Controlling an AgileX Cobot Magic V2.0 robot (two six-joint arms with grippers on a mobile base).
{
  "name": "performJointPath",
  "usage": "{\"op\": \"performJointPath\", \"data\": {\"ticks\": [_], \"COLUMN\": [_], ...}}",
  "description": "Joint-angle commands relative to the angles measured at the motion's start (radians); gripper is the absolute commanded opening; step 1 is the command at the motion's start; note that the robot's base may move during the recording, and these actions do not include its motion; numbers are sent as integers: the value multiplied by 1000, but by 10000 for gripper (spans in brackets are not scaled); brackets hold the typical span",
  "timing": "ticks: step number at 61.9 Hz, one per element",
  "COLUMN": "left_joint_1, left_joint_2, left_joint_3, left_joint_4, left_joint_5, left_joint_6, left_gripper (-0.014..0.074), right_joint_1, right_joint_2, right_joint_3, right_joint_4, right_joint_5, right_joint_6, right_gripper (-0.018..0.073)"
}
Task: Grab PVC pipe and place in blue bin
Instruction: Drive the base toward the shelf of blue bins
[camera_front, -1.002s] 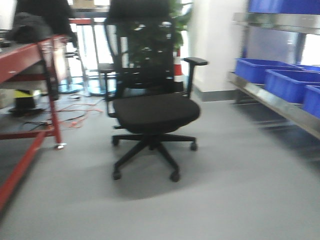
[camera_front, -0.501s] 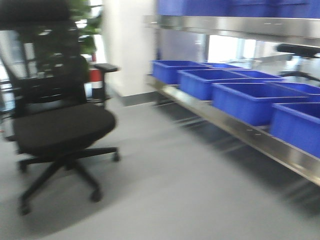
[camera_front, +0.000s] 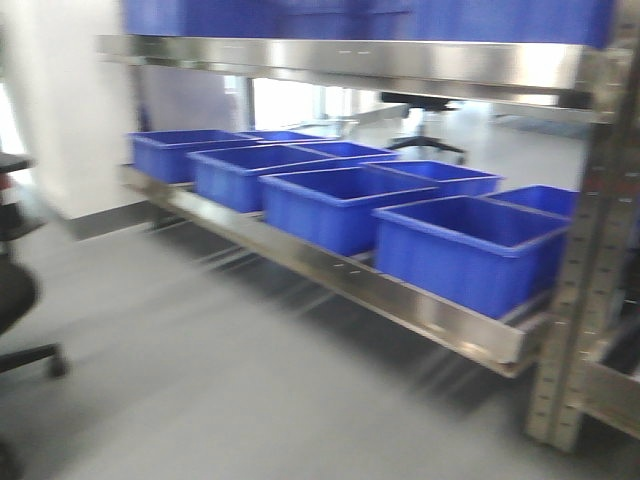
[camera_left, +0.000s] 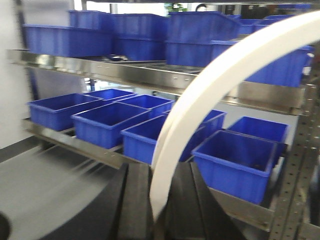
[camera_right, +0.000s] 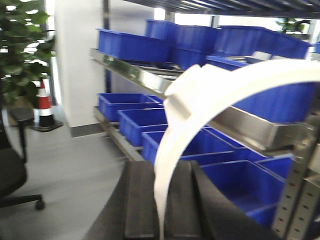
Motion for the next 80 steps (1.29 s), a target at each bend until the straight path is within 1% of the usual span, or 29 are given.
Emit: {"op": "performJointPath", "data": {"ticks": [1,80], "left_joint_1": [-6,-6], "left_joint_2": [-5,-5], "left_joint_3": [0,0], "left_joint_4": [-8,-8], "left_joint_5": [-28,-28], "left_joint_6": [0,0], "left_gripper": [-111,-111], "right_joint_1": [2,2], "right_joint_2": [-4,-4], "right_joint_3": [2,2], "right_joint_4": [-11,-11], "right_joint_5": [-24,-24], "right_joint_6": [-5,-5], "right_gripper": [-154,-154]}}
